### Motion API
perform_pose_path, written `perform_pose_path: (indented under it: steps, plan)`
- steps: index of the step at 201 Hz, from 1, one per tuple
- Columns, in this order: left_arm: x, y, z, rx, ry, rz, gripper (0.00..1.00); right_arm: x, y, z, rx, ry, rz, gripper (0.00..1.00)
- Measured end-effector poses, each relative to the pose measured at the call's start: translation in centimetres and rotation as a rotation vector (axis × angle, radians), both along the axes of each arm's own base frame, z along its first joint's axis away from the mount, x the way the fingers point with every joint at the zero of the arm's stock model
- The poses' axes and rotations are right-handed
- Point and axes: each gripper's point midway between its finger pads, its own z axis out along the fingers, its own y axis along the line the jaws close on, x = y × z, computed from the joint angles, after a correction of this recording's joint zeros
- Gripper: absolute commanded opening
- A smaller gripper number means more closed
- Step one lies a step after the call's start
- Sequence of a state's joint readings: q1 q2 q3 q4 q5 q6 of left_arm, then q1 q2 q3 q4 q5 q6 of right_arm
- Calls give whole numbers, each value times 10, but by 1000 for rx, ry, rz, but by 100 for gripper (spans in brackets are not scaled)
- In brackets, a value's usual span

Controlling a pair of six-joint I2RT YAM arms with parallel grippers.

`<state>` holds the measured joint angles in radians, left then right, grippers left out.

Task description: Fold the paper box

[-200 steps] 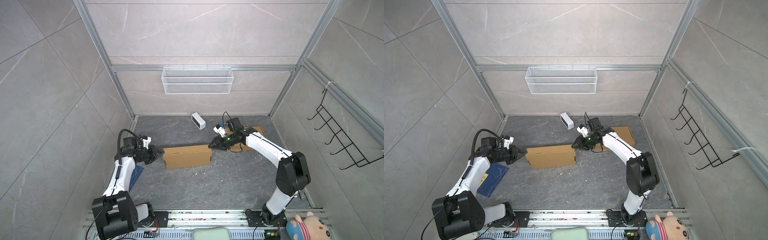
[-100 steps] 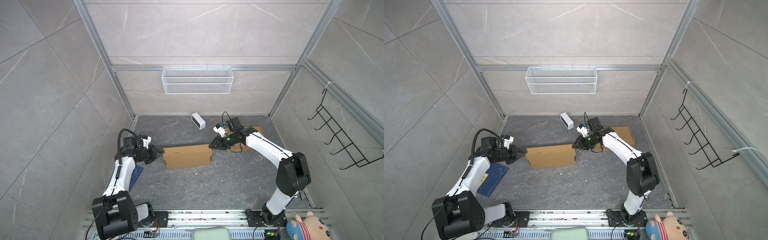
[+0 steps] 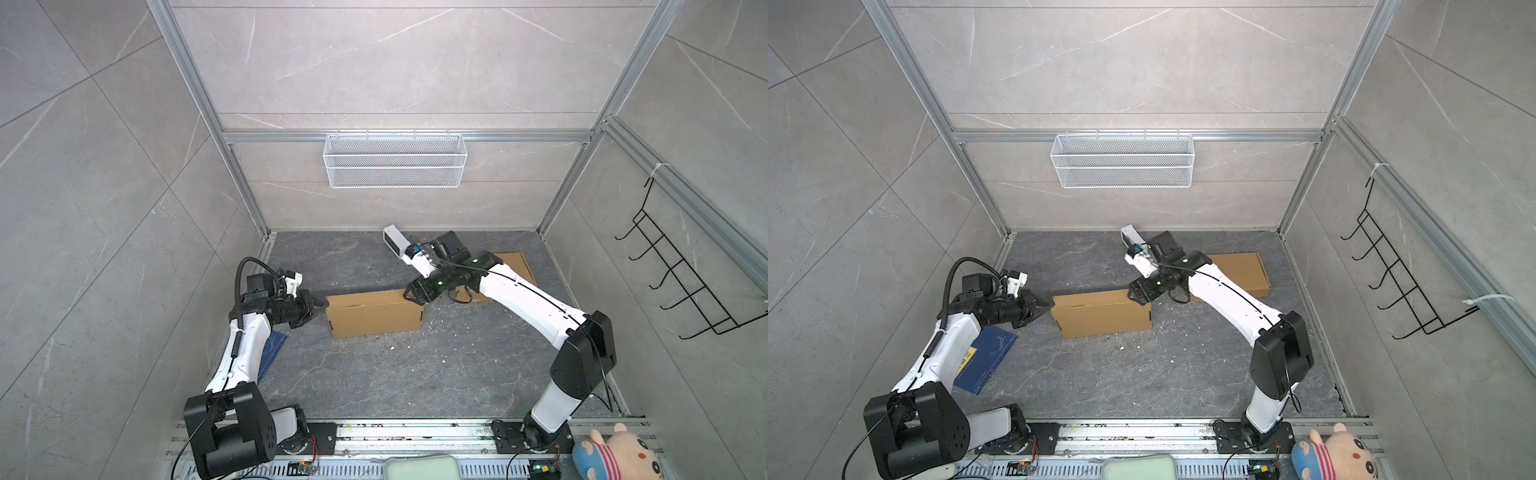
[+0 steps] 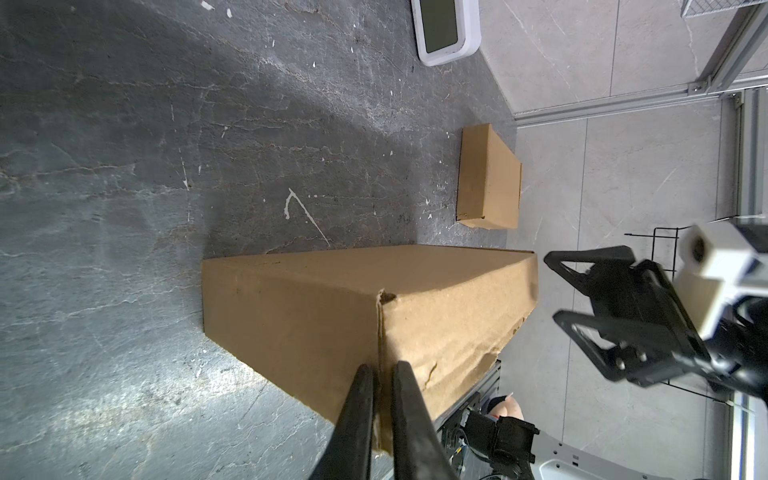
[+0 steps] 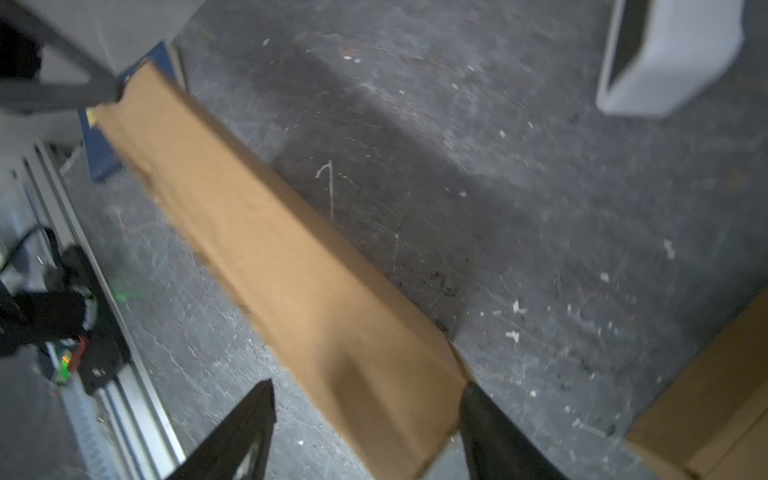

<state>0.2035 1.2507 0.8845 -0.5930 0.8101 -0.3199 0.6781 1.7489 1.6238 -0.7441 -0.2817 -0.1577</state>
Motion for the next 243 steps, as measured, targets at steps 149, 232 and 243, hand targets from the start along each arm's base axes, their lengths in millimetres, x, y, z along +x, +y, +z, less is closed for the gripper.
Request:
perform_pose_path:
  steps: [149, 232, 243]
  plan:
    - [0, 2, 1, 31, -20, 0, 14, 10, 86, -25, -223, -155, 443, 80]
    - [-1, 1, 2, 32, -20, -1, 21, -1, 95, -64, -260, -63, 509, 68]
    - [-1, 1, 1, 36, -18, 1, 25, -2, 96, -65, -262, -63, 514, 66]
